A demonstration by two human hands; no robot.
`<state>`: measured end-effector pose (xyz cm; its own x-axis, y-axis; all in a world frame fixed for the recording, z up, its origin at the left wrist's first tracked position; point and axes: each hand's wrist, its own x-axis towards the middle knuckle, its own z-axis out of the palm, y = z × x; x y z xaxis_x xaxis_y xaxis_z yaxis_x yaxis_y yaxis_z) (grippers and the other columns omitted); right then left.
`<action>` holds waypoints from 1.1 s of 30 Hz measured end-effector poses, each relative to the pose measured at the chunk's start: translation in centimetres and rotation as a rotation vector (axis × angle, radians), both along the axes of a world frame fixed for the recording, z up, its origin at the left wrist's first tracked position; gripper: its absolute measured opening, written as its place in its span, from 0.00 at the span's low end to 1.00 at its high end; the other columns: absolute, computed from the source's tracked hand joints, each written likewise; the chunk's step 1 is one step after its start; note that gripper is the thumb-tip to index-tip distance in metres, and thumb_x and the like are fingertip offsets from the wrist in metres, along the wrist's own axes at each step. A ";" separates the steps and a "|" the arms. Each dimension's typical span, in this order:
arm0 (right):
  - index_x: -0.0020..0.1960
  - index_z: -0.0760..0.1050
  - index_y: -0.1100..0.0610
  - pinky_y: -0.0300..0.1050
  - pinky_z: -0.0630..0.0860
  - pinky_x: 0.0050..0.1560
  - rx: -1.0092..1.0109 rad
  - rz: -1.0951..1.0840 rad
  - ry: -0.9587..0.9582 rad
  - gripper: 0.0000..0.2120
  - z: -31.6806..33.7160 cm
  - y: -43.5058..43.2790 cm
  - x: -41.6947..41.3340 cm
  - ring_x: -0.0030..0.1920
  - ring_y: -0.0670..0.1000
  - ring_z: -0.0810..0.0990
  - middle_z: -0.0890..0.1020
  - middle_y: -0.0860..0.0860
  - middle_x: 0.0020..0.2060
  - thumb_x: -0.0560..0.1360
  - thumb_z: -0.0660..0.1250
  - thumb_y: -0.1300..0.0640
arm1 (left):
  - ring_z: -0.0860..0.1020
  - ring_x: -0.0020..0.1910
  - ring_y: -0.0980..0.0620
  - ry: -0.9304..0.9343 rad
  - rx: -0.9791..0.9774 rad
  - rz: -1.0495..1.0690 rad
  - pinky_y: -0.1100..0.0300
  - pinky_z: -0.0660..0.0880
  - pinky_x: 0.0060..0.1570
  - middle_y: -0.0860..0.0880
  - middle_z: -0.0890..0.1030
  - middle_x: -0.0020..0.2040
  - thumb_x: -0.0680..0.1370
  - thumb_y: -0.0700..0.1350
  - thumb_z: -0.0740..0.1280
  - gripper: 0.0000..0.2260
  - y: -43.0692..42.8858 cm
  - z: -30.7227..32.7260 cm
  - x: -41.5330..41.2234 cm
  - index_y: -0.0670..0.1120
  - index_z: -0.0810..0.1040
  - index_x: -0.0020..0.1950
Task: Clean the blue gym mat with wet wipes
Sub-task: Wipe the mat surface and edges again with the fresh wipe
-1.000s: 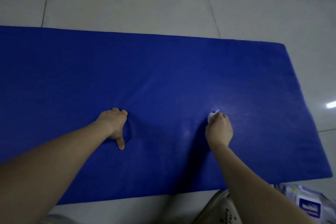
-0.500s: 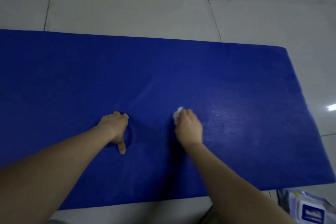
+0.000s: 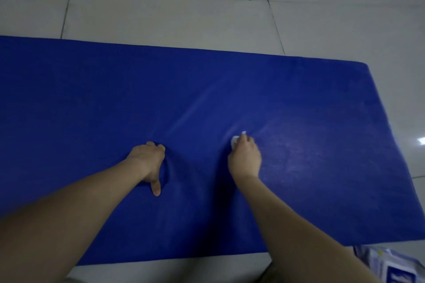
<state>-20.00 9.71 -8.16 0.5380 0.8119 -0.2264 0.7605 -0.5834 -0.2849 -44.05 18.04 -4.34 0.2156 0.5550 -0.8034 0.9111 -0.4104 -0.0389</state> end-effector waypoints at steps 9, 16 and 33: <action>0.67 0.71 0.58 0.50 0.76 0.47 0.021 0.436 -0.003 0.15 -0.3 2.0 -4.1 0.53 0.57 0.79 0.78 0.55 0.54 0.83 0.57 0.56 | 0.76 0.51 0.50 0.022 -0.006 -0.008 0.56 0.80 0.50 0.49 0.71 0.59 0.51 0.64 0.85 0.54 0.0 0.2 0.3 0.48 0.66 0.70; 0.54 0.75 0.57 0.48 0.71 0.44 -0.062 -0.067 -0.146 0.09 0.6 -1.5 12.4 0.52 0.60 0.80 0.80 0.56 0.53 0.81 0.57 0.55 | 0.75 0.52 0.51 -0.013 -0.001 -0.011 0.55 0.79 0.54 0.49 0.71 0.59 0.51 0.64 0.84 0.53 -0.1 -0.1 -0.1 0.48 0.66 0.70; 0.68 0.71 0.58 0.45 0.68 0.36 0.036 0.447 0.011 0.16 -0.9 4.8 -5.4 0.42 0.54 0.79 0.80 0.52 0.47 0.84 0.57 0.52 | 0.77 0.52 0.51 0.028 -0.001 -0.039 0.55 0.80 0.52 0.49 0.71 0.61 0.54 0.64 0.84 0.52 0.1 0.2 0.2 0.48 0.65 0.71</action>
